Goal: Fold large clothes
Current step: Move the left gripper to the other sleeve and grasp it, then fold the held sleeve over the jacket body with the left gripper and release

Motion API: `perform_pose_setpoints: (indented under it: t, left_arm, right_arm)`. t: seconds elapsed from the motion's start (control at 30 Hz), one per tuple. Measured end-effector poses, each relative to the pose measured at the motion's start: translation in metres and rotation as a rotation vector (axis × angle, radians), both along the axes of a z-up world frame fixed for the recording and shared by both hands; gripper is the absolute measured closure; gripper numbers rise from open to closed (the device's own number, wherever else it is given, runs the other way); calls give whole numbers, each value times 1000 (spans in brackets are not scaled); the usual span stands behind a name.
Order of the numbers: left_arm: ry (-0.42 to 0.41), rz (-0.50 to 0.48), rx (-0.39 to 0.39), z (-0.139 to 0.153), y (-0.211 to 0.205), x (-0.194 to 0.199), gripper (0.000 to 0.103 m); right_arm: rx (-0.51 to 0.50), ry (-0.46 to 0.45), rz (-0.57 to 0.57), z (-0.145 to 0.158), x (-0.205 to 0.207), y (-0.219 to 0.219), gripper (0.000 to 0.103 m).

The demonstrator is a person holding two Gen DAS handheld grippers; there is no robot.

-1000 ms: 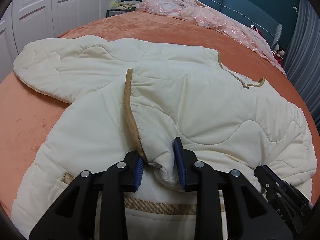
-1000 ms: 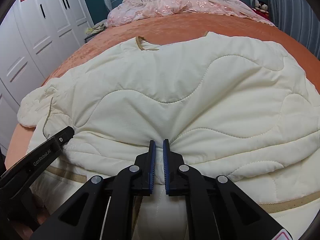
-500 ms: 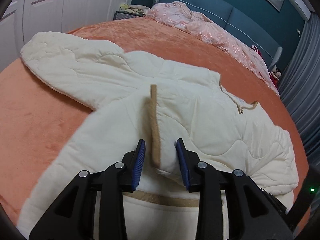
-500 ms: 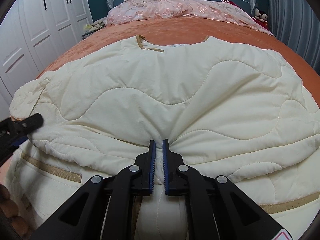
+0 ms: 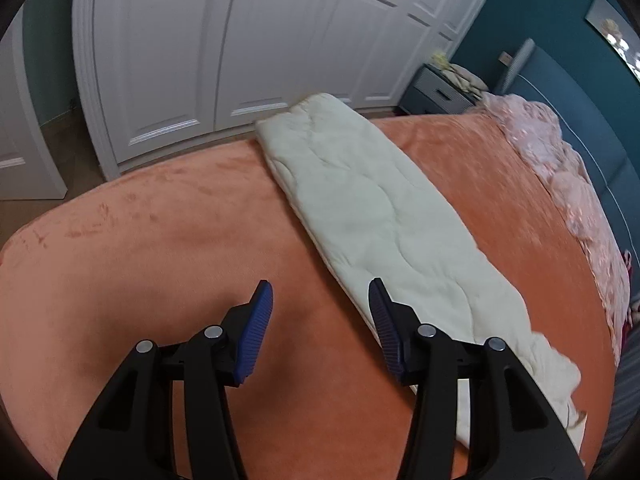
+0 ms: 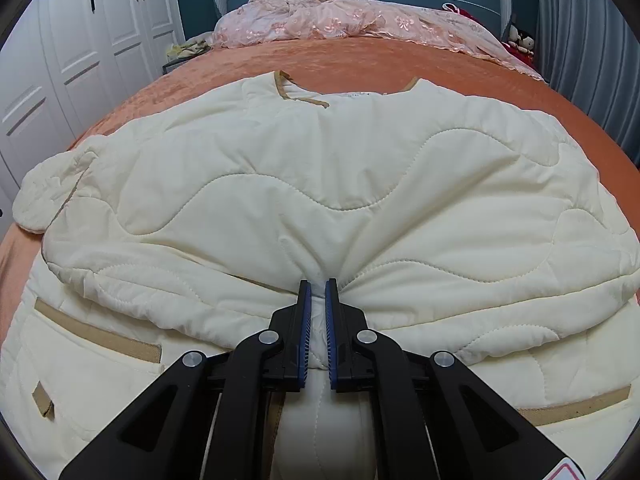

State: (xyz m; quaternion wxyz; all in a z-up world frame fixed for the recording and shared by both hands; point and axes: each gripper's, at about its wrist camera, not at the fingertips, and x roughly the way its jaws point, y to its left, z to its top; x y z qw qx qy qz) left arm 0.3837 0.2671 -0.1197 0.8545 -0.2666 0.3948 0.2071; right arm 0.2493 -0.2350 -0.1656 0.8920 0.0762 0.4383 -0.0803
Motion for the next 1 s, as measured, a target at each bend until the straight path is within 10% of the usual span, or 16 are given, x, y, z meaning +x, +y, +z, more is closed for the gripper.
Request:
perform_pose_setpoints:
  t: [0.27, 0.33, 0.4, 0.53, 0.77, 1.0]
  left_arm:
    - [31, 86, -190, -32, 54, 40, 57]
    - [29, 104, -209, -36, 54, 43, 63]
    - [8, 66, -199, -35, 47, 48, 91]
    - [-15, 6, -153, -21, 32, 54, 98]
    - [-153, -253, -43, 62, -46, 46, 100]
    - [-330, -665, 48, 160, -221, -2, 100]
  right_arm:
    - [-11, 0, -1, 0, 0, 2, 99]
    - [-12, -1, 0, 0, 0, 2, 99]
    - [-9, -1, -1, 0, 0, 2, 98]
    - [-8, -1, -1, 0, 0, 2, 98]
    - [9, -7, -3, 0, 1, 1, 98]
    - [43, -28, -5, 5, -1, -3, 98]
